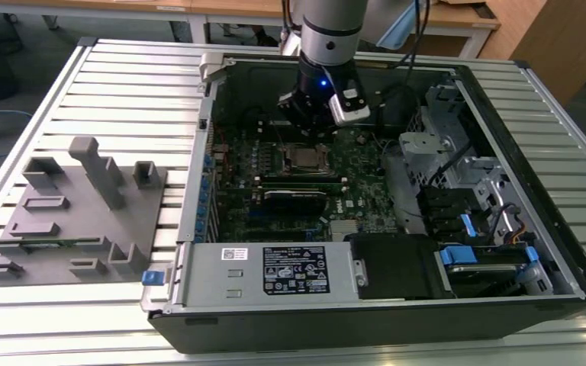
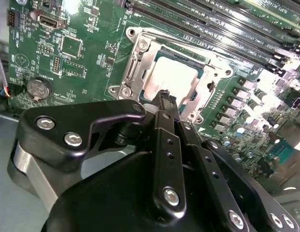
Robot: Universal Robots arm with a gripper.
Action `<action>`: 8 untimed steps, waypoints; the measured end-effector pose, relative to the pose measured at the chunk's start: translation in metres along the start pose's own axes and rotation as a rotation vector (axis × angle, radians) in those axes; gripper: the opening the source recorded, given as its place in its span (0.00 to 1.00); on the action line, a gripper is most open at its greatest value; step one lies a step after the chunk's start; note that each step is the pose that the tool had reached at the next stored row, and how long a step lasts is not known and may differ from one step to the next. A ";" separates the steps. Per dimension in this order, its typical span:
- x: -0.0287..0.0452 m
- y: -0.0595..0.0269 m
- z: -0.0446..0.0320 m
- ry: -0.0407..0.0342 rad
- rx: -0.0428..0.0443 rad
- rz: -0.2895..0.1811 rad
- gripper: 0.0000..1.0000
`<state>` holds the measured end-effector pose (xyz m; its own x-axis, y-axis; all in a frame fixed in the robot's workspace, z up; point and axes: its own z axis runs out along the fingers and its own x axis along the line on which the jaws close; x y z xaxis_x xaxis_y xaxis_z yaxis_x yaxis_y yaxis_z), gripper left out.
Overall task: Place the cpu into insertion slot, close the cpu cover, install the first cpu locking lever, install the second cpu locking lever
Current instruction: 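Close the cpu cover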
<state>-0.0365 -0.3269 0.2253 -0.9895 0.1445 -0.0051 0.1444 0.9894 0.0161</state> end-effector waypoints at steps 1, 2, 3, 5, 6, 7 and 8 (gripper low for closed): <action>0.0007 -0.0001 0.0004 0.0001 -0.0001 -0.003 0.10; 0.0013 -0.0001 0.0009 0.0001 -0.0002 -0.006 0.10; 0.0020 -0.0002 0.0014 0.0001 -0.0002 -0.008 0.10; 0.0033 -0.0005 0.0025 0.0003 -0.0002 -0.014 0.10; 0.0039 -0.0006 0.0033 0.0003 -0.0002 -0.018 0.10; 0.0044 -0.0007 0.0043 0.0004 -0.0002 -0.022 0.10; 0.0049 -0.0008 0.0055 0.0004 -0.0003 -0.026 0.10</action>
<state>-0.0415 -0.3269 0.2197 -0.9929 0.1187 -0.0051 0.1186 0.9928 0.0162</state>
